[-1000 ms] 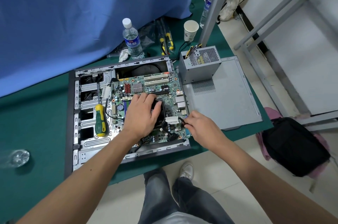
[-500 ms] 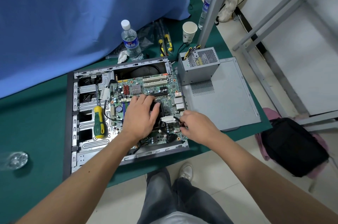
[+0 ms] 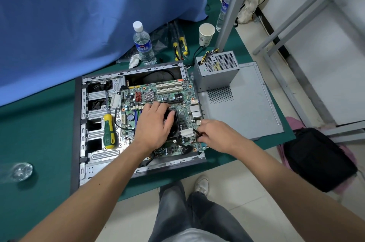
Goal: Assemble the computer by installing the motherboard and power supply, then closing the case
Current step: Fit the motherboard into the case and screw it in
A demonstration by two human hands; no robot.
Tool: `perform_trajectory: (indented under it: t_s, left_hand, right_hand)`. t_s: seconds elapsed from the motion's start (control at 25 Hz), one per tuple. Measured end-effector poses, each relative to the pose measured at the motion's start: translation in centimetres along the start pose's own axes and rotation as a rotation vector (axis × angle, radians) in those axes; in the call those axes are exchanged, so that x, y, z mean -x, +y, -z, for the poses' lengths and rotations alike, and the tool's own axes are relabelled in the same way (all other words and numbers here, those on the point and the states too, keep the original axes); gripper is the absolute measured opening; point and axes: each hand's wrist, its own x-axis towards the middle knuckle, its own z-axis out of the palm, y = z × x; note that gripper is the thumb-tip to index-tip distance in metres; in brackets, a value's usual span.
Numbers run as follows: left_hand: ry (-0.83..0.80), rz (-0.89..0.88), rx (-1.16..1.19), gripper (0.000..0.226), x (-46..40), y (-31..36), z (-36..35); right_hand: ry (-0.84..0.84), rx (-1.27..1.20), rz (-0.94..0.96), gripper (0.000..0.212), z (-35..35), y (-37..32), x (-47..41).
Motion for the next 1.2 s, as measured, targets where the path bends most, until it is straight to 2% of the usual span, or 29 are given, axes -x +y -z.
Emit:
perform_trajectory:
  t_s: [0.16, 0.32, 0.76, 0.92, 1.12, 1.2]
  left_hand:
    - [0.003, -0.001, -0.003, 0.051, 0.0, -0.1, 0.1]
    - [0.004, -0.004, 0.002, 0.050, 0.0, 0.0, 0.0]
    - [0.011, 0.002, 0.000, 0.053, 0.1, 0.1, 0.0]
    - [0.009, 0.003, -0.005, 0.052, 0.0, 0.0, 0.1]
    - [0.008, 0.007, -0.001, 0.051, 0.1, 0.1, 0.1]
    - [0.008, 0.009, -0.001, 0.052, 0.0, 0.1, 0.2]
  right_hand:
    - [-0.019, -0.003, -0.020, 0.024, 0.0, 0.2, 0.1]
    - [0.093, -0.019, -0.076, 0.017, -0.1, -0.3, 0.0]
    - [0.090, -0.052, -0.183, 0.008, -1.2, -1.0, -0.9]
    - [0.097, -0.048, -0.197, 0.010, -1.2, -0.9, -1.1]
    - [0.195, -0.489, -0.330, 0.017, -1.8, 0.1, 0.6]
    - [0.235, -0.511, -0.330, 0.017, -1.8, 0.2, 0.8]
